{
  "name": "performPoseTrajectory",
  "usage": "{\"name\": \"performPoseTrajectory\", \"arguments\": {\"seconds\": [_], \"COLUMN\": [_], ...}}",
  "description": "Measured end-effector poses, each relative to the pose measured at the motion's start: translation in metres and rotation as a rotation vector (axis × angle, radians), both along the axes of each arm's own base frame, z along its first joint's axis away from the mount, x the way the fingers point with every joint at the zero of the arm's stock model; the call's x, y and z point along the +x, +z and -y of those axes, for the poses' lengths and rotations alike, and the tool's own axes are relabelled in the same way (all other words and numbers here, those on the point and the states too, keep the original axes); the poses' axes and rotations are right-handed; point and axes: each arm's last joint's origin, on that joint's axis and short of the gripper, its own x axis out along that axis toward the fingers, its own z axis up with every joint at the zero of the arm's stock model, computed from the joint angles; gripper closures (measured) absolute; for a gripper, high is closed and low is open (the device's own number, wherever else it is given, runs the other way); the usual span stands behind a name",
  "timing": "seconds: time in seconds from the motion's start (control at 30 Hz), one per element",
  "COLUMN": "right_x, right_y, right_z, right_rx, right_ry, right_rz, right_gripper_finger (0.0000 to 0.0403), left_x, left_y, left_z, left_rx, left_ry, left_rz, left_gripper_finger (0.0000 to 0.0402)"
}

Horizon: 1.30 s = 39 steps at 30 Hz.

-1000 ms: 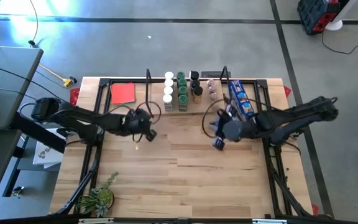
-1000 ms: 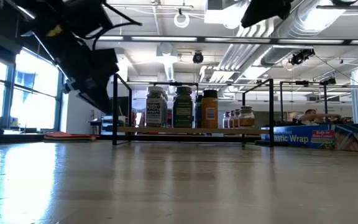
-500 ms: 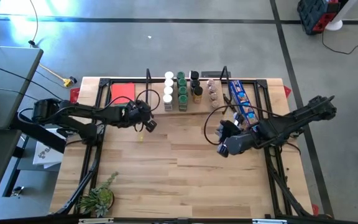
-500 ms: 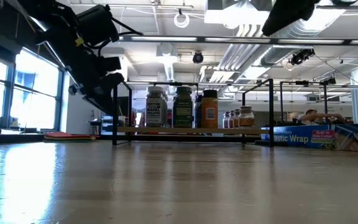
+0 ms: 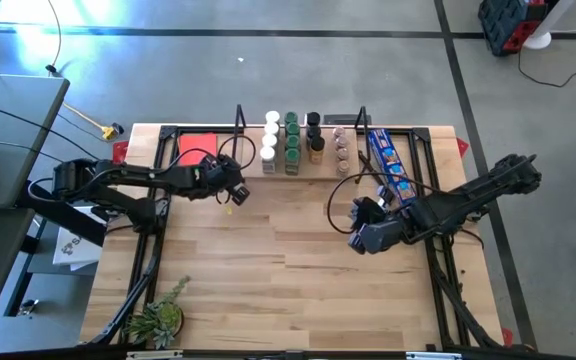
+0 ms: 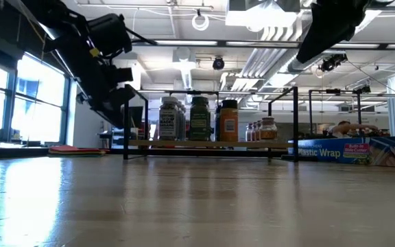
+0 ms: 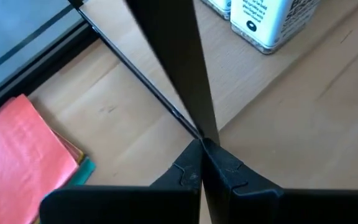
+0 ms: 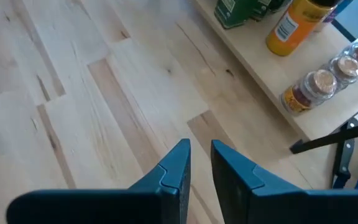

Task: Shelf spices
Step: Adjust the shelf, then return to Home Position

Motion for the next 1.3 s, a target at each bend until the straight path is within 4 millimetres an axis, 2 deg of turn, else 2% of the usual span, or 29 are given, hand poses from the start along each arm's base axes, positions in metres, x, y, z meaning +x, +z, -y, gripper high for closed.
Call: {"name": "performPoseTrajectory", "arguments": {"seconds": [0.13, 0.23, 0.4, 0.5, 0.6, 0.73, 0.9, 1.0, 1.13, 1.3], "right_x": [-0.002, -0.012, -0.053, -0.085, -0.116, -0.146, -0.153, -0.153, -0.151, -0.143], "right_y": [0.001, 0.009, 0.035, 0.044, 0.034, 0.005, -0.025, -0.041, -0.051, -0.06], "right_z": [-0.001, 0.002, 0.014, 0.026, 0.039, 0.053, 0.054, 0.054, 0.053, 0.05], "right_rx": [-0.018, -0.024, -0.035, 0.033, 0.129, 0.269, 0.297, 0.256, 0.229, 0.166], "right_ry": [0.015, 0.025, 0.055, 0.142, 0.201, 0.239, 0.392, 0.422, 0.476, 0.554], "right_rz": [-0.005, 0.004, 0.044, 0.122, 0.258, 0.529, 0.832, 0.877, 0.972, 1.126], "right_gripper_finger": [0.0346, 0.0346, 0.0346, 0.0346, 0.0346, 0.0346, 0.0348, 0.0352, 0.0356, 0.0357], "left_x": [-0.003, -0.01, -0.029, -0.047, -0.071, -0.104, -0.148, -0.166, -0.172, -0.146], "left_y": [0.0, 0.006, 0.031, 0.052, 0.074, 0.1, 0.118, 0.123, 0.119, 0.081], "left_z": [-0.001, 0.005, 0.024, 0.035, 0.043, 0.048, 0.051, 0.054, 0.057, 0.052], "left_rx": [0.006, -0.012, -0.02, -0.011, -0.022, -0.005, 0.073, 0.096, 0.095, 0.149], "left_ry": [0.001, -0.015, -0.085, -0.136, -0.211, -0.327, -0.362, -0.385, -0.448, -0.502], "left_rz": [-0.03, -0.037, 0.026, 0.116, 0.242, 0.452, 0.673, 0.769, 0.87, 0.952], "left_gripper_finger": [0.0401, 0.0402, 0.0401, 0.0401, 0.0401, 0.0401, 0.0401, 0.0401, 0.0401, 0.0401]}}
